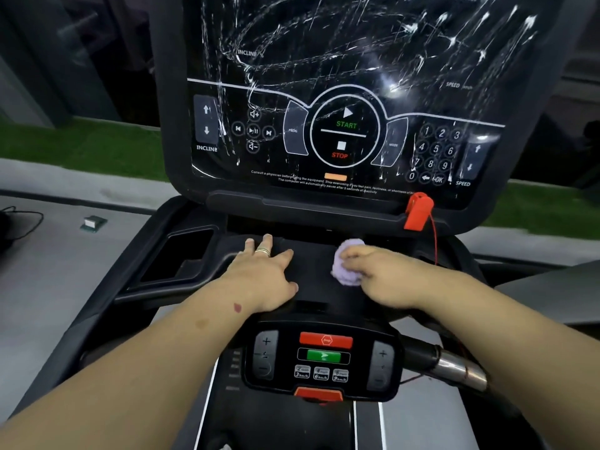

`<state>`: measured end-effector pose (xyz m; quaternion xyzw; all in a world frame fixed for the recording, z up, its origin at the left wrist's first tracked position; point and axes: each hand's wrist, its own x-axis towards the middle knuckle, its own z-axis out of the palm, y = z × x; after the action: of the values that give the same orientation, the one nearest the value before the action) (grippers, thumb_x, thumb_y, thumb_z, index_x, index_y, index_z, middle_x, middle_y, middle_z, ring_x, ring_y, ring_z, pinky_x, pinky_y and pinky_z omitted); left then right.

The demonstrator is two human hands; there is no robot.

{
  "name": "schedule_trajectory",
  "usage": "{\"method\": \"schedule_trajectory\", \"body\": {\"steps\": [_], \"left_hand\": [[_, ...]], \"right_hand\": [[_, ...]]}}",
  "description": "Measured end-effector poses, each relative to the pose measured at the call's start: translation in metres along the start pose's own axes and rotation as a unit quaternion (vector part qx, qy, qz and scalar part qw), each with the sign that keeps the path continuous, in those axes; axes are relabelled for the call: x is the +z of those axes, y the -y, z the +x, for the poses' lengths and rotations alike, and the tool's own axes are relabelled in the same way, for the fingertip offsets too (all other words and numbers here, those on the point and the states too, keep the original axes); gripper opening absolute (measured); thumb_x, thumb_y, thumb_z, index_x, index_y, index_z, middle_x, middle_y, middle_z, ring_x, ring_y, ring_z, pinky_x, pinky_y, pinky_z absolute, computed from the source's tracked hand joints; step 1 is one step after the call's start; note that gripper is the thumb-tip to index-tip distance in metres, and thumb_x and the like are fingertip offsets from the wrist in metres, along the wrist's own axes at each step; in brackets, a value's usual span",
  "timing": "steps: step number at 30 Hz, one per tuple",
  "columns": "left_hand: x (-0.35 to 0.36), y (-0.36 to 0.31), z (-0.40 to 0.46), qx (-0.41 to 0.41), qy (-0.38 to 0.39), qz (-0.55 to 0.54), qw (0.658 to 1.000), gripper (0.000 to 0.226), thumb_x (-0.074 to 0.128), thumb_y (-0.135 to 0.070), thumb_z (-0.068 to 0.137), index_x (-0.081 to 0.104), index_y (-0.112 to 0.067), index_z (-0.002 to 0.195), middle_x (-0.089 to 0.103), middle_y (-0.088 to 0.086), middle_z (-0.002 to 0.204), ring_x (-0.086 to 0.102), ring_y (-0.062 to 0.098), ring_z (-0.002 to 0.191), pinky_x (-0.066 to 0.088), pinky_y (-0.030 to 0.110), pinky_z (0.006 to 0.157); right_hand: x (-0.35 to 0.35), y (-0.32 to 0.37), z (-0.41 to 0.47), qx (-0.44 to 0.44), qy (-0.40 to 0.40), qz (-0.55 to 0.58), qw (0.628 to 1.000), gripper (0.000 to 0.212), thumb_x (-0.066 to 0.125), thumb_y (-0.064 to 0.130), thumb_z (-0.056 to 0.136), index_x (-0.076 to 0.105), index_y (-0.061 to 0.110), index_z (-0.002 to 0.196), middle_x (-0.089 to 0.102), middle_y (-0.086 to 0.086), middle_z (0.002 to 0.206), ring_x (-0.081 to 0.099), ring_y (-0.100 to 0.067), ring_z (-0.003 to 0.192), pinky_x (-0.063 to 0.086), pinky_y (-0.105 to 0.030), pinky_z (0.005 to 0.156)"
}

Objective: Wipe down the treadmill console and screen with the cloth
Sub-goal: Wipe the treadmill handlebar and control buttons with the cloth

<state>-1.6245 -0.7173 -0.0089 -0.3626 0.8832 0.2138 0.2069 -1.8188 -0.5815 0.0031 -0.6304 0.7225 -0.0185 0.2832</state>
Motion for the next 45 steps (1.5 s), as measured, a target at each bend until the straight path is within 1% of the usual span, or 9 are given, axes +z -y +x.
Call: {"method": "schedule_trajectory", "body": {"steps": [4,7,10,15,21,26,32,40,45], "left_hand": [[-0.001,-0.001,0.000,-0.001,0.007,0.022,1.000,0.073,0.045,-0.051,0.100,0.006,-0.040,0.161,-0.016,0.006,0.169,-0.011,0.037,0.155,0.007,0.045,0.125],[-0.003,-0.002,-0.001,0.002,0.009,0.028,1.000,0.069,0.044,-0.049,0.102,0.008,-0.040,0.161,-0.017,0.008,0.169,-0.010,0.033,0.156,0.007,0.044,0.125],[-0.005,-0.013,-0.001,0.014,0.022,0.012,1.000,0.065,0.042,-0.050,0.104,0.012,-0.038,0.161,-0.016,0.005,0.169,-0.012,0.030,0.156,0.007,0.045,0.126],[-0.003,-0.048,0.001,0.051,0.045,-0.012,0.998,0.063,0.038,-0.056,0.104,0.015,-0.041,0.160,-0.009,0.001,0.170,-0.010,0.030,0.156,0.012,0.050,0.126],[0.004,-0.072,0.009,0.042,0.057,-0.006,0.997,0.065,0.039,-0.055,0.103,0.009,-0.043,0.160,-0.012,-0.003,0.170,-0.013,0.032,0.155,0.008,0.049,0.125],[0.006,-0.079,0.012,0.027,0.072,0.003,0.997,0.063,0.041,-0.056,0.102,0.011,-0.052,0.157,-0.015,-0.007,0.169,-0.018,0.033,0.154,0.004,0.051,0.124],[0.011,-0.076,0.013,0.026,0.063,0.006,0.998,0.063,0.042,-0.057,0.100,0.012,-0.055,0.155,-0.013,-0.007,0.169,-0.016,0.034,0.154,0.008,0.052,0.125],[0.014,-0.076,0.017,0.022,0.061,0.002,0.998,0.064,0.042,-0.057,0.099,0.011,-0.057,0.154,-0.014,-0.010,0.169,-0.016,0.034,0.154,0.009,0.052,0.125],[0.012,-0.076,0.016,0.021,0.062,0.004,0.998,0.063,0.042,-0.056,0.099,0.011,-0.057,0.155,-0.014,-0.010,0.169,-0.016,0.033,0.155,0.010,0.051,0.125]], "right_hand": [[0.018,0.007,0.009,-0.057,-0.016,-0.028,0.998,0.017,0.045,0.006,0.077,0.053,0.020,0.072,0.048,0.007,0.110,0.049,-0.024,0.117,0.028,-0.022,0.100],[0.013,0.008,-0.009,-0.065,-0.035,-0.031,0.997,0.029,0.044,-0.007,0.088,0.068,0.000,0.101,0.059,-0.004,0.123,0.047,-0.013,0.120,0.023,-0.009,0.103],[0.005,-0.001,-0.015,-0.017,-0.050,0.012,0.999,0.029,0.044,-0.014,0.086,0.065,-0.014,0.105,0.059,-0.020,0.129,0.050,-0.030,0.124,0.032,-0.007,0.095],[0.016,0.004,-0.011,-0.049,-0.147,0.025,0.988,0.027,0.059,-0.002,0.088,0.078,0.004,0.105,0.067,0.000,0.129,0.058,-0.018,0.120,0.040,-0.022,0.101],[0.015,-0.035,-0.073,0.016,-0.337,0.086,0.937,0.032,0.056,-0.013,0.074,0.069,0.014,0.087,0.061,0.019,0.106,0.055,0.000,0.107,0.044,-0.016,0.091],[0.034,-0.060,-0.063,0.151,-0.277,0.024,0.949,0.043,0.055,0.006,0.092,0.064,0.020,0.131,0.047,0.008,0.142,0.057,-0.015,0.119,0.050,-0.031,0.093],[0.028,-0.045,-0.026,0.060,-0.231,-0.012,0.971,0.029,0.056,0.003,0.090,0.070,0.017,0.111,0.061,0.003,0.125,0.060,-0.022,0.107,0.051,-0.032,0.089],[0.029,-0.051,-0.040,0.115,-0.224,-0.058,0.966,0.022,0.055,0.006,0.092,0.065,0.012,0.110,0.058,-0.006,0.117,0.054,-0.027,0.108,0.045,-0.036,0.090],[0.027,-0.044,-0.027,0.053,-0.174,0.001,0.983,0.020,0.045,0.008,0.074,0.050,0.026,0.076,0.054,0.006,0.096,0.052,-0.026,0.088,0.050,-0.038,0.079]]}}
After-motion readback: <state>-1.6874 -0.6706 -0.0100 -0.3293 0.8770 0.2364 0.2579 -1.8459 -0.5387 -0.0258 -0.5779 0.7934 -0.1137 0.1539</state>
